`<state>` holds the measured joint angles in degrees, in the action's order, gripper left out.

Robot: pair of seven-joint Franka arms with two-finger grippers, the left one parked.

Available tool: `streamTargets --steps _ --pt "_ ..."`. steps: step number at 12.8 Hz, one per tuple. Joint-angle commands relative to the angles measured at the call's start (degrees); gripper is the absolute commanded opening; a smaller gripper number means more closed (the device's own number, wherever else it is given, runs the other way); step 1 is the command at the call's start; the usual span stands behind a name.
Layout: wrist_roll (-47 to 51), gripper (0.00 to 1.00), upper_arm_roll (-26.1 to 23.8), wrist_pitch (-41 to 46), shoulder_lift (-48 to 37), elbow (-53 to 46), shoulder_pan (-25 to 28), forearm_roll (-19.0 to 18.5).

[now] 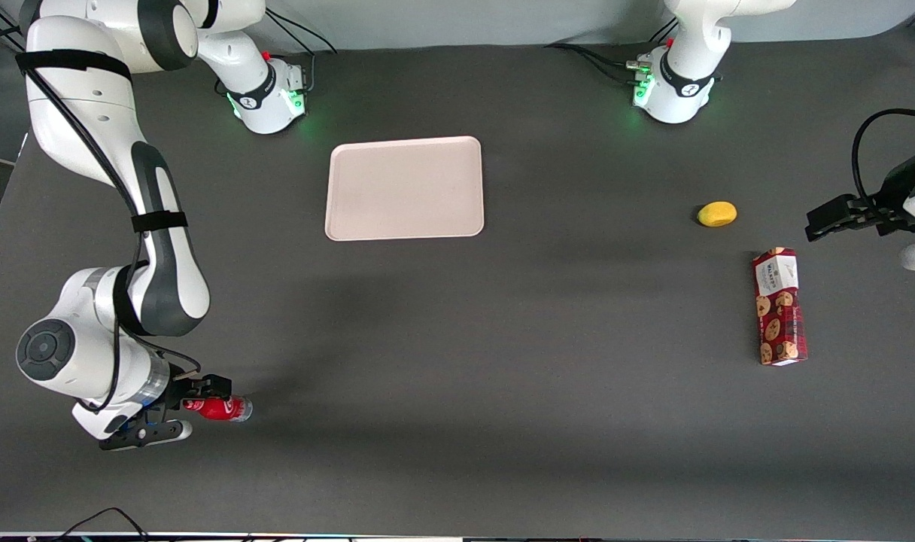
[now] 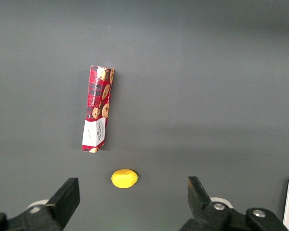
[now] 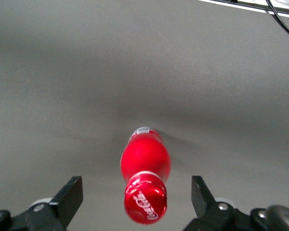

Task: Place coke bottle on tray
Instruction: 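Close the right gripper around the bottle's neck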

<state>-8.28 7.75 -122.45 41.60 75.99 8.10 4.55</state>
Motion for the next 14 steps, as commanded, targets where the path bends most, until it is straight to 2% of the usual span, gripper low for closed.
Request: streamTargets --steps 1,5,7,8,10,14 --pt "-1.92 0.85 0.25 0.02 1.12 -1.81 -0.10 1.34" --pt "-2.00 0.29 0.25 0.29 1.03 -1.99 -0.01 0.90" --pt "-3.05 0.05 0.42 0.29 1.03 -2.16 -0.01 0.90" --pt "-3.49 0.00 0.42 0.37 0.68 -2.25 -0.01 0.99" --pt "-3.32 0.00 0.51 2.99 -1.42 -2.16 0.07 0.90" --pt "-2.71 0.00 0.60 17.05 -11.07 -0.07 0.60 0.99"
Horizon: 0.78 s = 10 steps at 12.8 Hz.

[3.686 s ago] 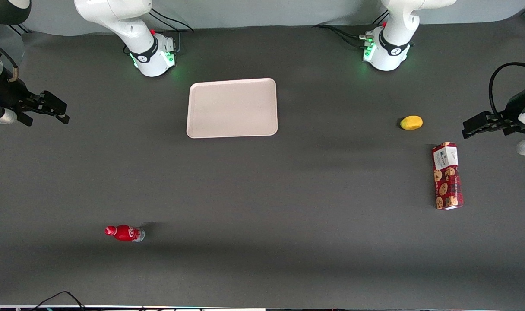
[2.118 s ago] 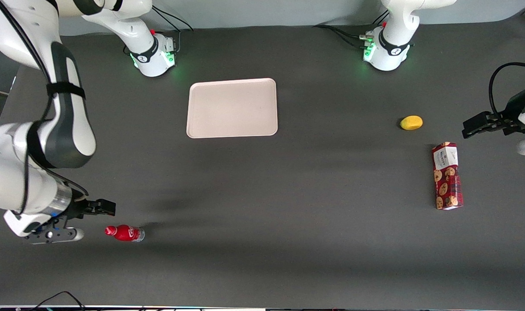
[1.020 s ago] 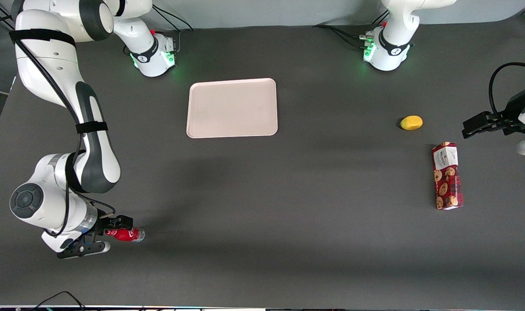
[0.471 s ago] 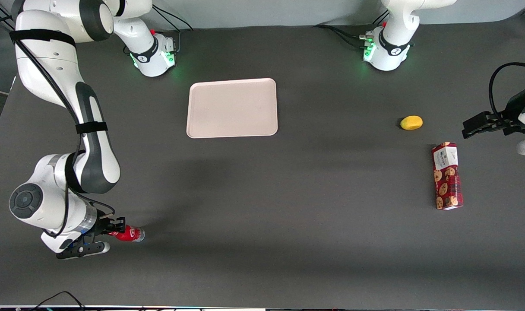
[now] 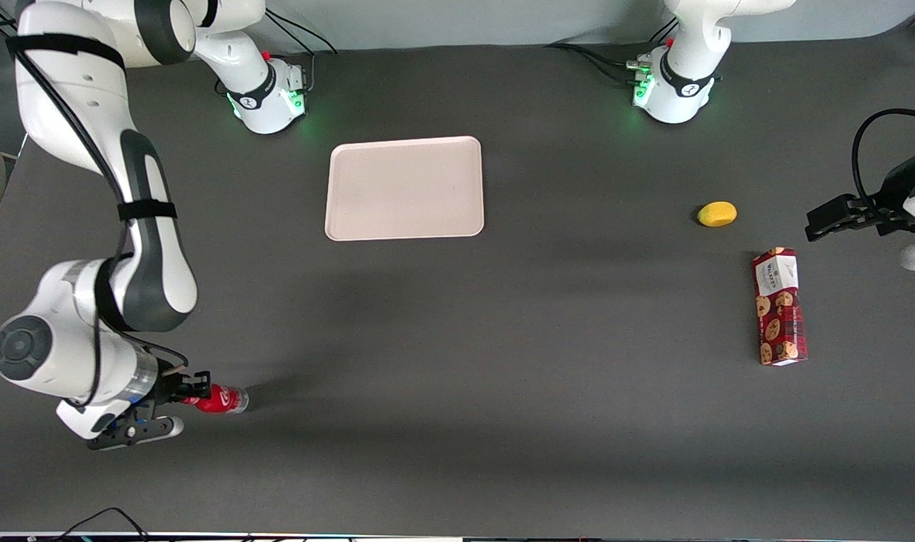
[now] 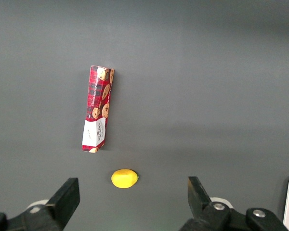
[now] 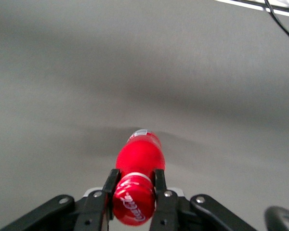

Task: Place coke bottle on tray
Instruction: 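Lift the bottle and carry it over the white tray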

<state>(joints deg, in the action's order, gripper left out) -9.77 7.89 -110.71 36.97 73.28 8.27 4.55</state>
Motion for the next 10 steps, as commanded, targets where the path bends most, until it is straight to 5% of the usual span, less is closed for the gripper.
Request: streamTargets --steps 1,4,10 --pt "-1.13 0.00 0.46 6.29 -10.04 5.36 0.60 0.90" --pt "5.44 0.00 -0.94 7.62 -27.42 23.78 2.88 -0.67" --pt "20.99 0.00 -14.46 2.28 -49.07 49.46 2.36 -0.51"
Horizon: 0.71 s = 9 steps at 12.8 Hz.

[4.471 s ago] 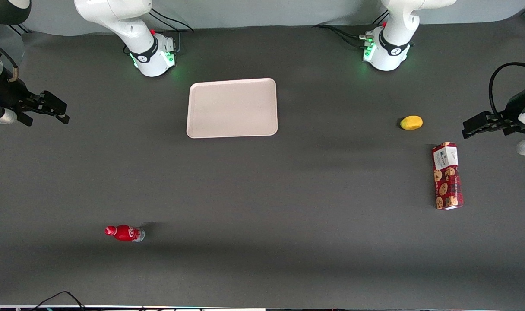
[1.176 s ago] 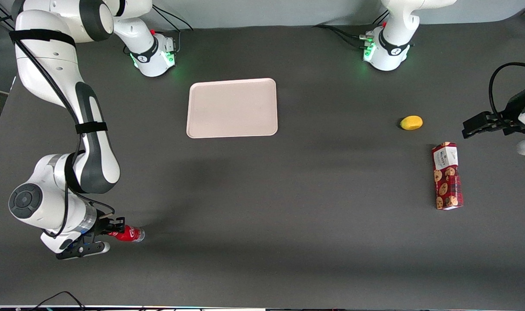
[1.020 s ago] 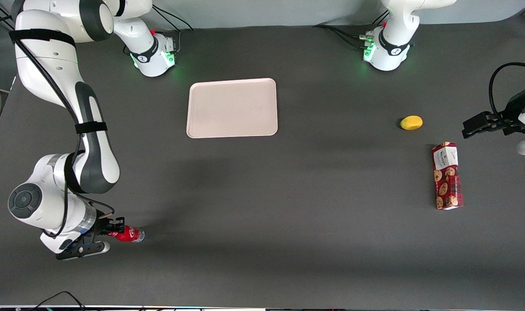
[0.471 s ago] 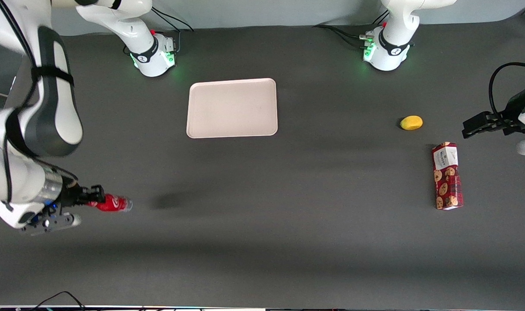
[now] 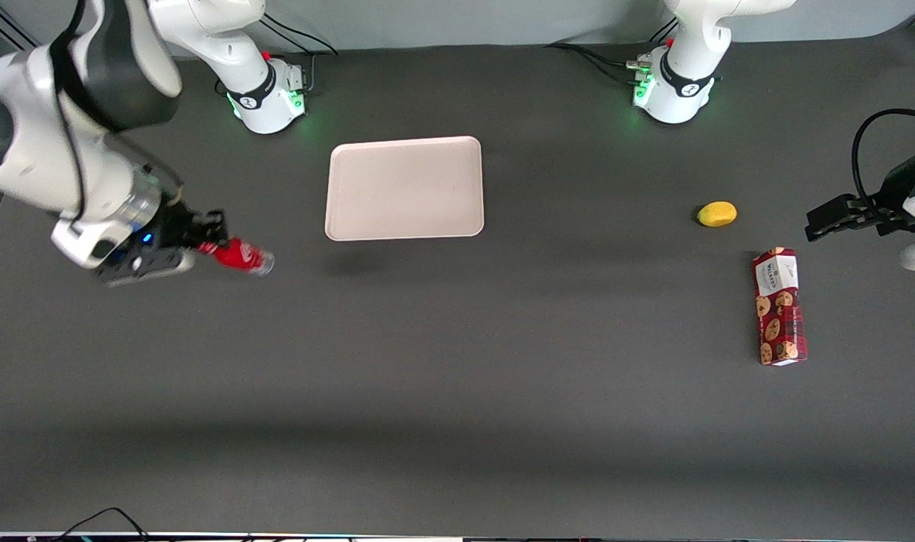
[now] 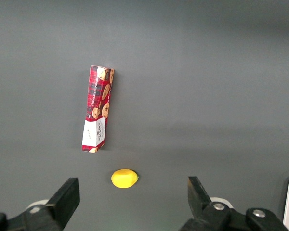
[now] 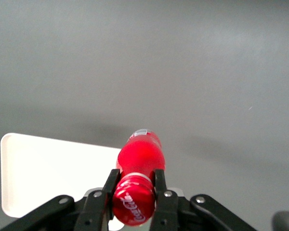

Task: Place coke bottle on tray
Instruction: 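Lift the bottle and carry it over the white tray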

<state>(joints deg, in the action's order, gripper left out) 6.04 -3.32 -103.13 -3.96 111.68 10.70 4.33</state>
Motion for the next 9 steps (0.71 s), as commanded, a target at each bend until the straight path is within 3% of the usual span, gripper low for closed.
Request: streamTargets --steps 1,4,6,9 --pt "7.65 0.00 -5.28 -8.20 -10.69 15.80 -0.07 0.06" --pt "15.30 0.00 -12.39 -14.97 -16.41 26.45 0.02 1.02" --pt "15.85 0.00 -13.91 -21.29 -19.14 33.30 0.45 5.93" --pt "18.55 0.00 -21.53 -25.80 -19.42 37.64 -0.07 10.33"
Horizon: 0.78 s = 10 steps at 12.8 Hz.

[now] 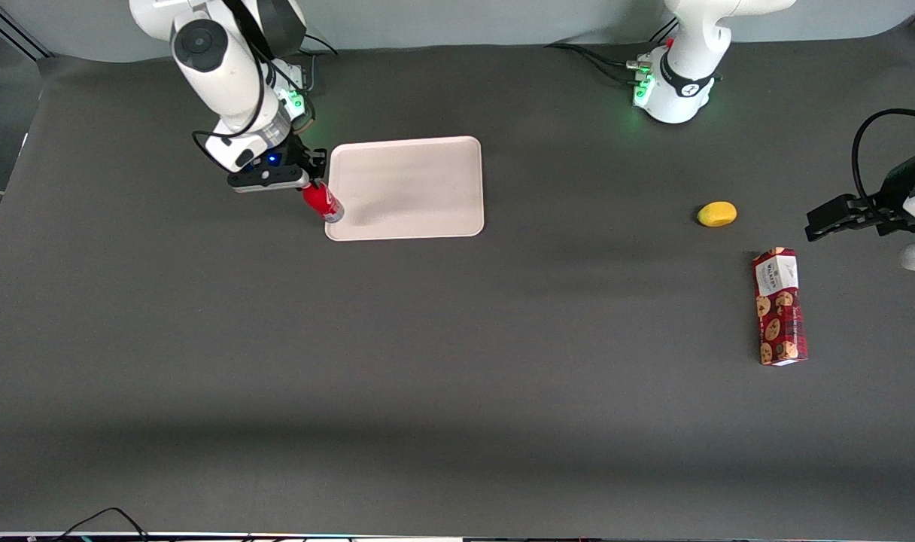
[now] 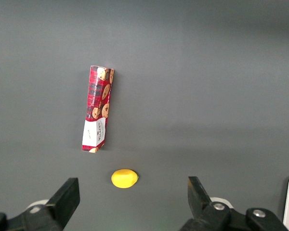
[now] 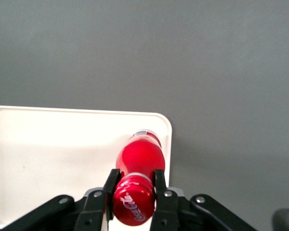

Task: Place coke bottle on tray
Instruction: 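Lift the bottle and carry it over the white tray, then lower the bottle upright onto the tray and open the right gripper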

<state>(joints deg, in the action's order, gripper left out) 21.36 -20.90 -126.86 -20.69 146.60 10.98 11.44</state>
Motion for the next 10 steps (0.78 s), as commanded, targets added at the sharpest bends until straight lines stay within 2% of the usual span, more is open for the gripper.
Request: streamTargets --steps 1,2,7,8,9,10 --pt "5.34 0.00 -6.15 -2.08 -2.43 2.90 -0.43 3.24" --pt "6.49 0.00 -7.65 -2.08 -2.34 3.16 -0.43 3.24" --pt "6.24 0.00 -7.75 -7.08 -0.59 7.20 -0.52 3.24" --pt "6.24 0.03 -7.75 -7.09 -0.15 7.20 -0.61 3.24" --pt "6.24 0.12 -7.75 -7.26 0.55 7.12 -0.96 3.33" --pt "6.33 0.16 -7.75 -7.96 1.17 7.12 -0.96 3.33"
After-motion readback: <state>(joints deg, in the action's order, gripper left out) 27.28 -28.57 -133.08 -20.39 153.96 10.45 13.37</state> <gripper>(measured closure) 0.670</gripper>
